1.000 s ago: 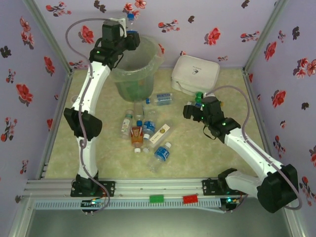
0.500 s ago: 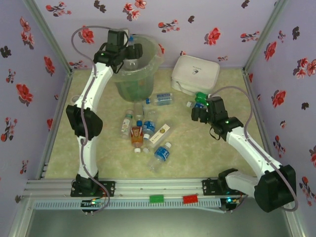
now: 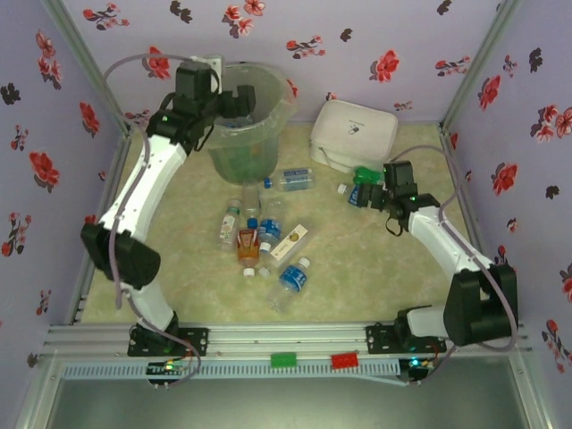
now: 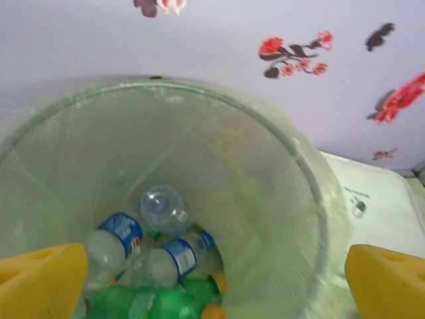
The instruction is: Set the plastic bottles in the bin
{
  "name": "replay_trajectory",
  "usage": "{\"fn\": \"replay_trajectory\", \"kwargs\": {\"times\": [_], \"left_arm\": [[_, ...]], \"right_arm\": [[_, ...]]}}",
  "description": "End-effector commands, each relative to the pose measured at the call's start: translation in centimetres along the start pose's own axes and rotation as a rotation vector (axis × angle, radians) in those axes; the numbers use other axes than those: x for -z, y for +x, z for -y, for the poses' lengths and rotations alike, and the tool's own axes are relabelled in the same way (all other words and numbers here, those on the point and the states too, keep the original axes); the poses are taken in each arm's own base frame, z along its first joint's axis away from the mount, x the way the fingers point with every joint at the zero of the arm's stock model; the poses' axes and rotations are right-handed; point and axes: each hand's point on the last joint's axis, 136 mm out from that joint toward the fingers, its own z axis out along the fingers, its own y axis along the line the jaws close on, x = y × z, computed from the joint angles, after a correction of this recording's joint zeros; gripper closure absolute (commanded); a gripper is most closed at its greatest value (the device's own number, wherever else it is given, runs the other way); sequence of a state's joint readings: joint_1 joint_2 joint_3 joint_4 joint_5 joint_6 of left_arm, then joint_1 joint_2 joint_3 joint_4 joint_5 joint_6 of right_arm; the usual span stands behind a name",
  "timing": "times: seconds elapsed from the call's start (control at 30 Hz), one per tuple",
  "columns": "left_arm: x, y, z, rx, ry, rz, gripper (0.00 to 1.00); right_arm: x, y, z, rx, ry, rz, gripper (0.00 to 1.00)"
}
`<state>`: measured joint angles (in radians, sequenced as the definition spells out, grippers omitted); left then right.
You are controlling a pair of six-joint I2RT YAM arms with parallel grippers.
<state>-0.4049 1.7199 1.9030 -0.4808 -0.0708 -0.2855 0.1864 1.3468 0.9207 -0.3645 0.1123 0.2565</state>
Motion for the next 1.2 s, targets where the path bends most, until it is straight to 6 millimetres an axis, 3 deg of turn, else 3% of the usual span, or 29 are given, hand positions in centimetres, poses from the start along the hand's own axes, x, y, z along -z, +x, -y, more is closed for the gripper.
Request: {"fn": "replay_trajectory", "kwargs": {"times": [0.0, 0.13, 0.3, 0.43, 0.6, 0.8, 1.17], "left_arm": [[2.6, -0.2, 1.9, 0.033, 0.068, 0.098, 0.00], [4.6, 3.3, 2.3, 0.092, 0.102, 0.089, 0.00], [6.3, 8.8, 0.8, 0.166, 0.082, 0.018, 0.00], [7.1, 13.4, -0.2, 0.229, 0.074, -0.051, 0.00], [7.5, 17.5, -0.6, 0.272, 0.071, -0.128, 0.00], [6.4, 19.5, 1.7, 0.301, 0.141, -0.143, 0.00], [2.2, 20.8, 4.8, 0.339, 0.186, -0.140, 0.00]], "right_arm": [[-0.9, -1.7, -0.7, 0.021, -0.062, -0.001, 0.00], [-2.6, -1.8, -1.2, 0.085, -0.079, -0.056, 0.00], [-4.6, -2.7, -2.3, 0.145, -0.123, -0.057, 0.00], [-6.2, -2.9, -3.0, 0.166, -0.153, -0.091, 0.00], [-8.0, -2.1, -3.7, 0.188, -0.189, -0.141, 0.00], [-8.4, -0.6, -4.3, 0.186, -0.233, -0.221, 0.00], [-6.4, 4.2, -4.2, 0.100, -0.242, -0.339, 0.00]]}}
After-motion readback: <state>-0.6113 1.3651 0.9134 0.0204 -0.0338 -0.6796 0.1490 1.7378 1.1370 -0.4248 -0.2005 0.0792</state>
